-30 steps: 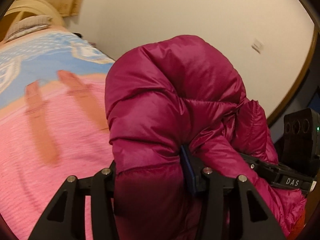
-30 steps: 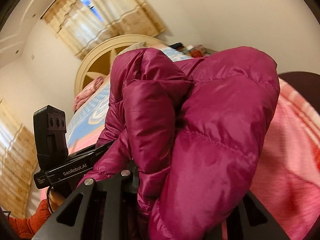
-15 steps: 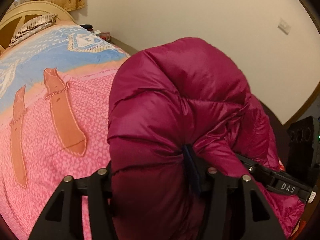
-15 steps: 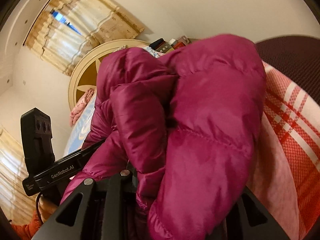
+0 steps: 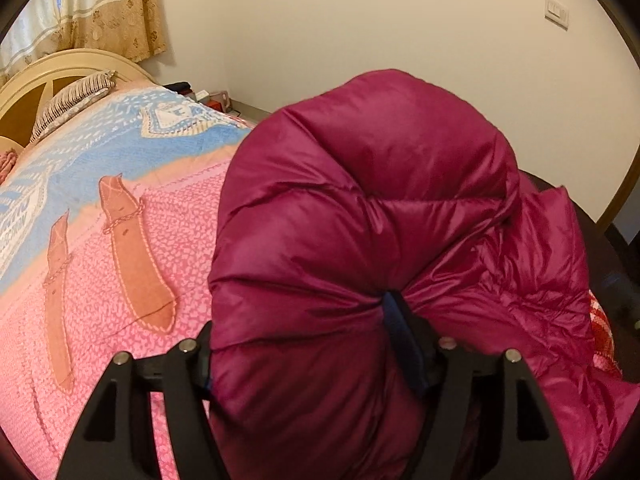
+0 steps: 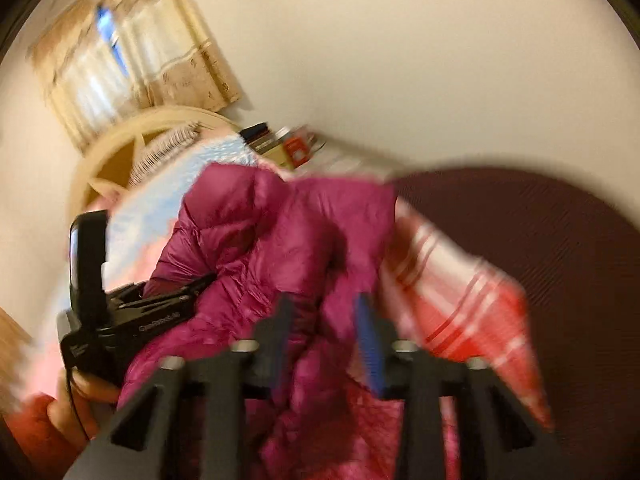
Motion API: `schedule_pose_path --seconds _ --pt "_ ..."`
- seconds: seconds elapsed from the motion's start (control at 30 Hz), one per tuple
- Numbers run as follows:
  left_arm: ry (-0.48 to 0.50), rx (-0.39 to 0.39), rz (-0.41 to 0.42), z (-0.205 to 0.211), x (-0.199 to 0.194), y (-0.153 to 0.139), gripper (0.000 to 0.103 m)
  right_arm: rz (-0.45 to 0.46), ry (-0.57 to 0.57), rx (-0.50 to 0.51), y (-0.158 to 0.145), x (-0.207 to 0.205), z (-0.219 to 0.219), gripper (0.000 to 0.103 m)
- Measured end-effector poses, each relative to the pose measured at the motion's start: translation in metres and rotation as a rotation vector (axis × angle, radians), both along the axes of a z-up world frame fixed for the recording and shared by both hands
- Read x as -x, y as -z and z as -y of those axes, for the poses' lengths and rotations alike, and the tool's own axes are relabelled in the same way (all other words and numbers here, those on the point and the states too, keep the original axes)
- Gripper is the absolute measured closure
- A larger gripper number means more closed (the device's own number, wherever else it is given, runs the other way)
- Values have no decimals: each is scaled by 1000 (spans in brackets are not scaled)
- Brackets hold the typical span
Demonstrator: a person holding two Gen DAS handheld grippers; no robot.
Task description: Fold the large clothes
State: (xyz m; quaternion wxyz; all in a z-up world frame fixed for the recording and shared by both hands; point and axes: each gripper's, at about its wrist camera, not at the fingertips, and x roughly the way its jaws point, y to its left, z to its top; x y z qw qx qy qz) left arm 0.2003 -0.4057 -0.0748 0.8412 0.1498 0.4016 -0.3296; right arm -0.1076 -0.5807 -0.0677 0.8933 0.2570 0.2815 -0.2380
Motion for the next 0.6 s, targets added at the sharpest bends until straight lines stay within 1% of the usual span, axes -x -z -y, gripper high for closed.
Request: schedule_pose_path --seconds 0.03,0.1,0.2,0.23,0.27,0.3,0.33,0.37,0.4,0.47,0.6 --pt "-2 -4 5 1 -1 0 30 0 3 32 -15 -3 -6 77" --pt "-7 -15 19 3 5 -1 31 23 -11 34 -35 -14 -11 77" --pt "-12 -25 30 1 15 -4 31 26 -37 -13 -41 -40 -11 77" --pt "-13 -28 32 1 16 -5 31 0 -31 -14 -36 -50 -11 77" --pt "-13 -31 35 0 18 -5 31 -66 5 1 -27 -64 -9 77" --pt "-12 -34 38 -1 18 -5 31 -102 28 0 -22 -71 -11 77" --pt "-10 -37 43 -1 21 -6 30 -140 48 -30 -9 -77 -7 77" --pt "-9 -36 45 -1 21 -7 30 -155 72 -55 3 -74 -2 77" --pt "-8 -35 45 -1 21 -6 30 -171 97 -58 10 -74 -1 77" --pt "-8 -37 51 0 23 -7 30 -174 115 -68 21 -75 0 77" --pt "-7 -47 63 3 24 -6 28 -177 116 -26 39 -75 -4 77"
